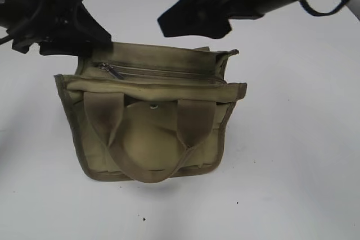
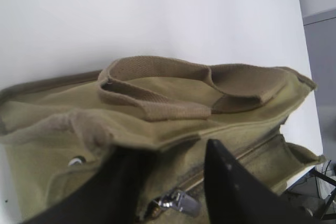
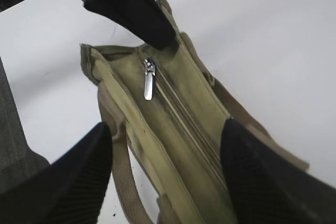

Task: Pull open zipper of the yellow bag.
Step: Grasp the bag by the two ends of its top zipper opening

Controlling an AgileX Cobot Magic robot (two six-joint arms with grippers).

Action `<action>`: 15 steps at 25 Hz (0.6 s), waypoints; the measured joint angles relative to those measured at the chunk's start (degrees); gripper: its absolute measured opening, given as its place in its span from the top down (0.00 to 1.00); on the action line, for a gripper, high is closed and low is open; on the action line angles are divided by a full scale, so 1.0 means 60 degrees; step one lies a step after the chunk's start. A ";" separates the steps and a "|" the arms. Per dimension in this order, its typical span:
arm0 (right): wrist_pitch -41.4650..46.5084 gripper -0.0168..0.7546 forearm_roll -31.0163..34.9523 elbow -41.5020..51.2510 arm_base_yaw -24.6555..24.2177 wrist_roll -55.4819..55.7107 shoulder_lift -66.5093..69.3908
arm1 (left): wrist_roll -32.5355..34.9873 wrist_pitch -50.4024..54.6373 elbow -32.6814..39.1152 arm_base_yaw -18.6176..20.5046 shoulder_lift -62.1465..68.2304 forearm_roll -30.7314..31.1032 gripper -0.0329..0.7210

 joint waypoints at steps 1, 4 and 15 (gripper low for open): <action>-0.0235 0.33 0.0012 -0.0124 0.0246 -0.0100 0.0182 | 0.0015 -0.0061 0.0000 0.0000 0.0076 -0.0088 0.53; -0.0612 0.33 0.0015 -0.0613 0.0799 -0.0411 0.0823 | 0.0248 -0.0122 0.0000 -0.0038 0.0215 -0.0197 0.75; -0.0615 0.41 -0.0174 -0.2186 0.1470 -0.0564 0.2883 | 0.0384 0.0422 -0.0344 -0.0117 0.0259 -0.0286 0.93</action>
